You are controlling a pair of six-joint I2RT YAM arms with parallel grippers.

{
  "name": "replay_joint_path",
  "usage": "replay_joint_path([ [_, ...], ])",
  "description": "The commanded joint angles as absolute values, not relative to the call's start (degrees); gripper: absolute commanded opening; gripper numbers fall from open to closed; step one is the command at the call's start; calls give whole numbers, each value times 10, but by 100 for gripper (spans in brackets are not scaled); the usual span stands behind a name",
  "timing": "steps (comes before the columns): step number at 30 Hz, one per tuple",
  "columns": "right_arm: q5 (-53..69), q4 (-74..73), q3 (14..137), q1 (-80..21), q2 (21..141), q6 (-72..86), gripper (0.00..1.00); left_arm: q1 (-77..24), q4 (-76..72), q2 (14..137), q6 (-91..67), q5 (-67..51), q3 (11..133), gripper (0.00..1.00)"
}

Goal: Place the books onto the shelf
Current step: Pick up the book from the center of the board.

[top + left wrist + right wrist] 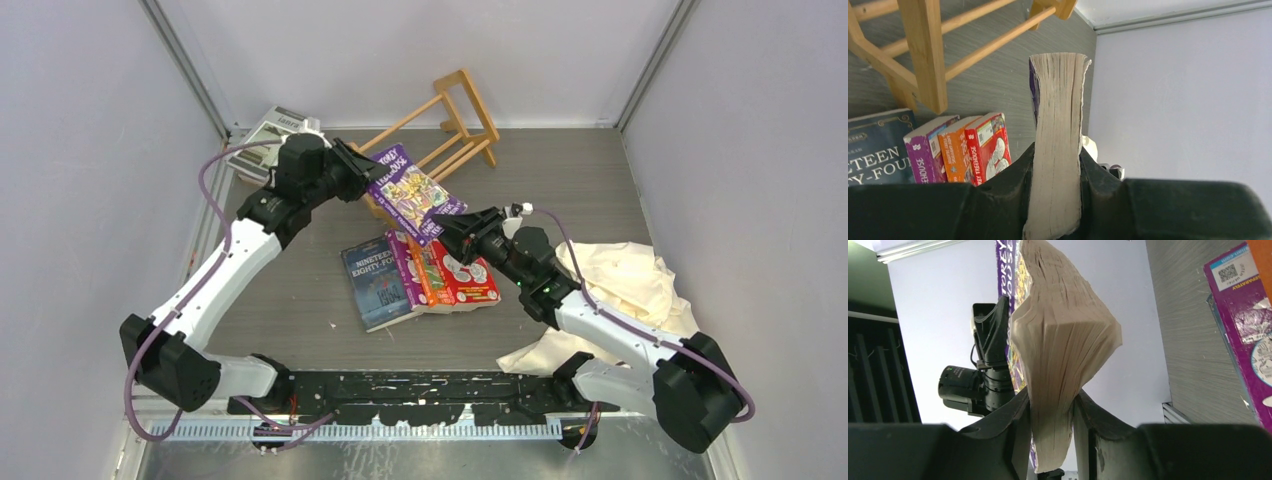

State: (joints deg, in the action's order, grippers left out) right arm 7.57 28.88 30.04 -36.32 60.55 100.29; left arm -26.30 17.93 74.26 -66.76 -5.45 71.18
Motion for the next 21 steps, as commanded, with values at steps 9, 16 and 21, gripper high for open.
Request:
replay_joint_path([
  [9,104,327,363,-333,652,924,47,-254,280,829,-569,65,930,0],
  [16,128,129,458,-306,643,735,50,-254,321,883,-537,86,1011,0],
  [21,84,-78,587,-307,652,517,51,-257,368,936,-508,89,1097,0],
])
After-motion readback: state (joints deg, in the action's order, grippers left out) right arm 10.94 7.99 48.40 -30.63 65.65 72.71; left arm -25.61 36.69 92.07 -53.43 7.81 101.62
